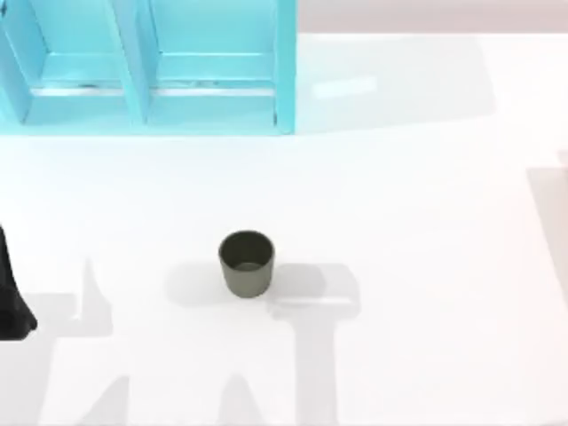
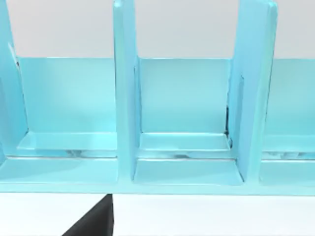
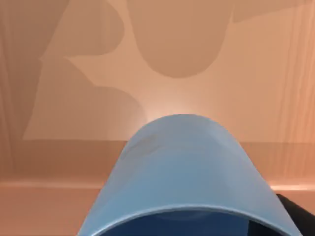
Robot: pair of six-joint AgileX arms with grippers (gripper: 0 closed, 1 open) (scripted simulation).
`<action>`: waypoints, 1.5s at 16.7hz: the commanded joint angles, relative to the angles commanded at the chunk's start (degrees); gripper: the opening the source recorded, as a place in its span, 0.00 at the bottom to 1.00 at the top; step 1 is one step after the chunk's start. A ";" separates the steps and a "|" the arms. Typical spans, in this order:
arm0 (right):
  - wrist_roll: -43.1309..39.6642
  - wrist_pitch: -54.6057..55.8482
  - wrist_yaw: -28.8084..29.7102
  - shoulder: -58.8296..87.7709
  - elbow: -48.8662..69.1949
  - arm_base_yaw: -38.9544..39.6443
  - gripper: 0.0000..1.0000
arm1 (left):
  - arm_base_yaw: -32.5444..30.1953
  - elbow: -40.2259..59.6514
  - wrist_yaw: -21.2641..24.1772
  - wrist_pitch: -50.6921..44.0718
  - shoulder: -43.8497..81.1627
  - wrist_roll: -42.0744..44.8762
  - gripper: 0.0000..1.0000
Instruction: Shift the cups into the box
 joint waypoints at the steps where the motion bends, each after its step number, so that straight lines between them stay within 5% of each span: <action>1: 0.00 0.00 0.00 0.00 0.00 0.00 0.30 | 0.00 0.00 0.00 0.00 0.00 0.00 1.00; 10: 0.00 0.00 0.00 0.00 0.00 0.00 0.98 | 0.00 0.00 0.00 0.00 0.00 0.00 1.00; 20: -0.02 -0.18 0.01 0.02 0.19 -0.08 1.00 | 0.00 0.00 0.00 0.00 0.00 0.00 1.00; 25: -0.44 -9.86 -0.03 0.50 9.88 -0.38 1.00 | 0.00 0.00 0.00 0.00 0.00 0.00 1.00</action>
